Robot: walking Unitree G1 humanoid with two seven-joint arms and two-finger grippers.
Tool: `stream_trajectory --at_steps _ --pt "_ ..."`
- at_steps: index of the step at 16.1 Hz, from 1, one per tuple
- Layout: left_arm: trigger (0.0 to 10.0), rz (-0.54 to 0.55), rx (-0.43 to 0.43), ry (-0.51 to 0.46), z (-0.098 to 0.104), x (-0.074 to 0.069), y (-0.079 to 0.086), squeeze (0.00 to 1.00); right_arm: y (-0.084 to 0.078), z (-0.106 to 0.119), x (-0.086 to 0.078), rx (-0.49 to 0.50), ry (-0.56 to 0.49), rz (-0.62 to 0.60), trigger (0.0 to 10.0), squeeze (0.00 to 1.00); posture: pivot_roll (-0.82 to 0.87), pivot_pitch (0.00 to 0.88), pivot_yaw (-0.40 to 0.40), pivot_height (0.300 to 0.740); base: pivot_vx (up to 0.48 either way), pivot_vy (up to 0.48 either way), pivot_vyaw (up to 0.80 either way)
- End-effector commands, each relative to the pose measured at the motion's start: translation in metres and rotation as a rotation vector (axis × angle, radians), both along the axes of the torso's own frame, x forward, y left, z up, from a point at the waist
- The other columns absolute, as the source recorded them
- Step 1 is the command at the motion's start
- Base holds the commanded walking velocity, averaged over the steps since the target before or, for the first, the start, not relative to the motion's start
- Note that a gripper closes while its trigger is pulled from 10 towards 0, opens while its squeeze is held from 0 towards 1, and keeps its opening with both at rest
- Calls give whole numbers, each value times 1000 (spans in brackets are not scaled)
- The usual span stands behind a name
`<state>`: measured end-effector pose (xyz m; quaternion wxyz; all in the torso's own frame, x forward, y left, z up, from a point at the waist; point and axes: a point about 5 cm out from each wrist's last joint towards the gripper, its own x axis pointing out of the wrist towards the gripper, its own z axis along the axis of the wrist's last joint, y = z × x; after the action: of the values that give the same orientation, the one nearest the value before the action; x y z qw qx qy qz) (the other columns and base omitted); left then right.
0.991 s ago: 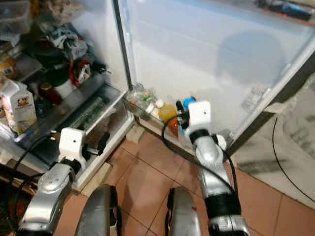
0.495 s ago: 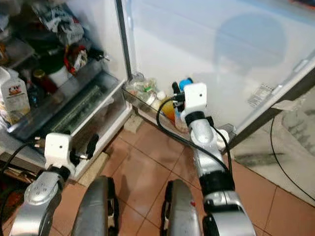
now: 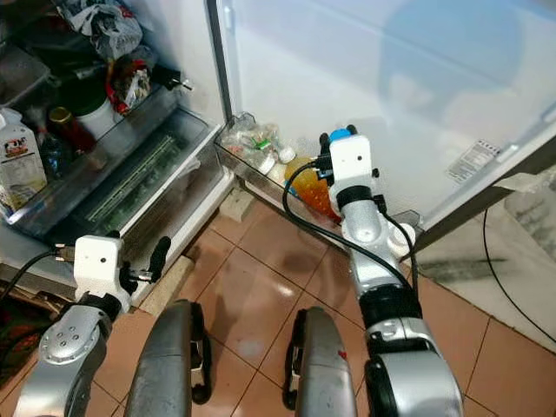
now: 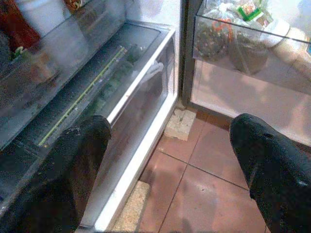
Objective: Restocking fridge
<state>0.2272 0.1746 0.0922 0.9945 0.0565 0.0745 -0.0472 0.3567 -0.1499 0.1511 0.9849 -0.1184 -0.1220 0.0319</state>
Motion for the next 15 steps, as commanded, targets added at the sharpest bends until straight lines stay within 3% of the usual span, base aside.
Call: stream_trajectory --at_steps 1,3,8,9,10,11,15 --pt "10000 4 8 16 -1 -3 1 0 -2 -16 -3 17 68 -32 10000 0 142 292 -35 644 0 0 0" --pt "10000 0 17 25 -1 -4 1 0 10 -27 -2 61 129 -49 10000 0 153 291 -32 644 0 0 0" --pt "10000 2 27 32 -2 -3 3 0 32 -28 3 186 174 -32 10000 0 163 281 -33 644 0 0 0" --pt "10000 2 28 31 -2 -3 3 0 33 -23 4 158 152 -19 10000 0 161 279 -33 644 0 0 0" --pt "10000 2 31 31 -2 -3 2 0 32 -17 6 13 103 -2 10000 0 159 276 -34 644 0 0 0" --pt "10000 3 32 31 -2 -2 2 0 29 -16 6 -63 86 -3 10000 0 158 275 -36 644 0 0 0" --pt "10000 2 38 36 -3 -1 3 0 17 -11 9 -230 48 -48 10000 0 152 274 -36 644 0 0 0"
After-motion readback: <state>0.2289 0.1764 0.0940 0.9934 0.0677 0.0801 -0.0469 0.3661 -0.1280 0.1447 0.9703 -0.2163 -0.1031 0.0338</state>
